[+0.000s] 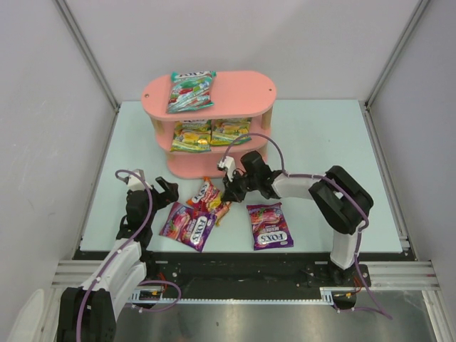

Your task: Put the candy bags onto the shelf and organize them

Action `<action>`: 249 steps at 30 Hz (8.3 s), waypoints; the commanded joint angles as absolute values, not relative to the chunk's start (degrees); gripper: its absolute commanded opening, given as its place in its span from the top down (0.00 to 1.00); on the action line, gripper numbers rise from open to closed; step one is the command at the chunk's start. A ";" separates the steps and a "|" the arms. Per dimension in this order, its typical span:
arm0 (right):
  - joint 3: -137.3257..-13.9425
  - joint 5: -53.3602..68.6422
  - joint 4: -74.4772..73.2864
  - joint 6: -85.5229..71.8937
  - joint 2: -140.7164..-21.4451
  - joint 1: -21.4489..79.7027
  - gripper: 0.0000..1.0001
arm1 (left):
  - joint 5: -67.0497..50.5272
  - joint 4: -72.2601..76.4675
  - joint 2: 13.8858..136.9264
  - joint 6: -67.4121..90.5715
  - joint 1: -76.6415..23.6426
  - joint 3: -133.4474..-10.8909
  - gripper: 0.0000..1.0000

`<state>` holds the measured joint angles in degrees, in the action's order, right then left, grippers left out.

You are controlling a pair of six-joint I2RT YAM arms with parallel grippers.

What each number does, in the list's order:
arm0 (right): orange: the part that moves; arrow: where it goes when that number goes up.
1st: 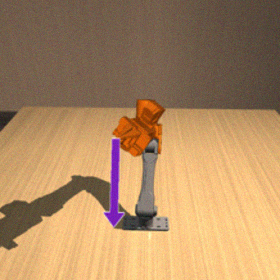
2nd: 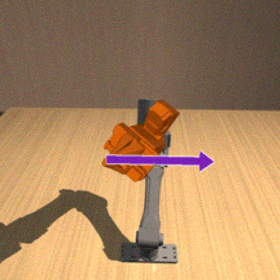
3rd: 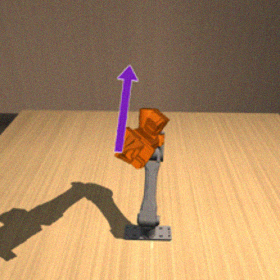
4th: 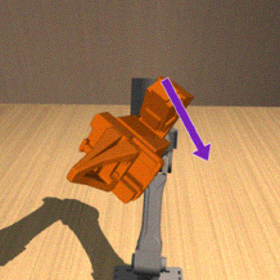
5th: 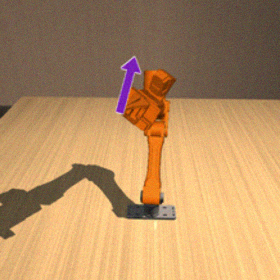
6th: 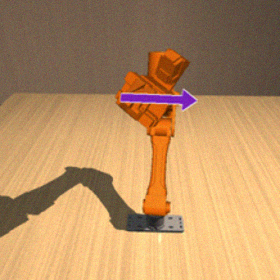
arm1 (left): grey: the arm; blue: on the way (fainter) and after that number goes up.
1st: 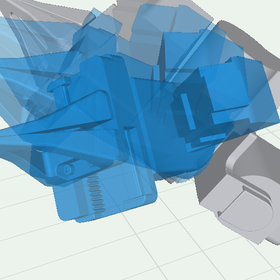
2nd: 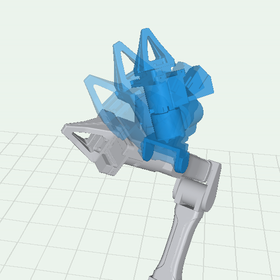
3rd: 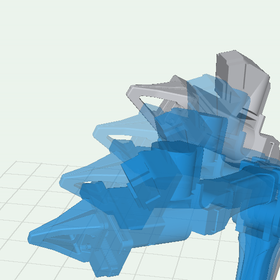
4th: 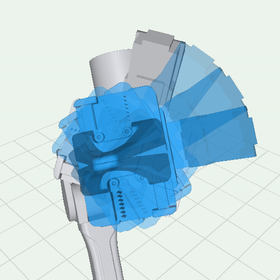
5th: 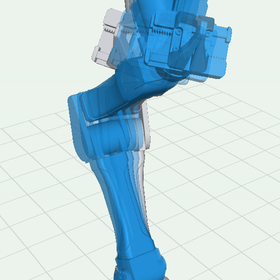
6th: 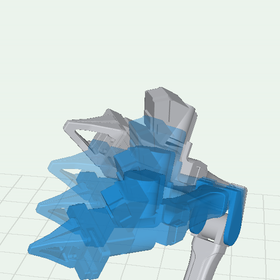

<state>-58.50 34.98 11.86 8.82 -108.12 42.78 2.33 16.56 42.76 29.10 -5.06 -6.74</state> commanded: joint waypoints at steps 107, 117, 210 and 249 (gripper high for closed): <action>-105.64 20.30 -10.81 -15.38 -93.43 28.65 0.52 | 2.11 18.02 42.36 30.06 -4.57 -8.09 0.00; -97.40 14.07 -9.33 -14.41 -85.53 24.96 0.33 | 2.11 18.02 42.28 30.15 -4.57 -8.09 0.00; -137.12 -6.67 -18.19 8.97 -116.19 38.06 1.00 | 2.02 18.02 42.63 30.15 -4.57 -8.17 0.00; -102.06 -11.16 3.78 8.62 -95.01 39.90 1.00 | 2.11 17.93 42.54 30.15 -4.57 -8.17 0.00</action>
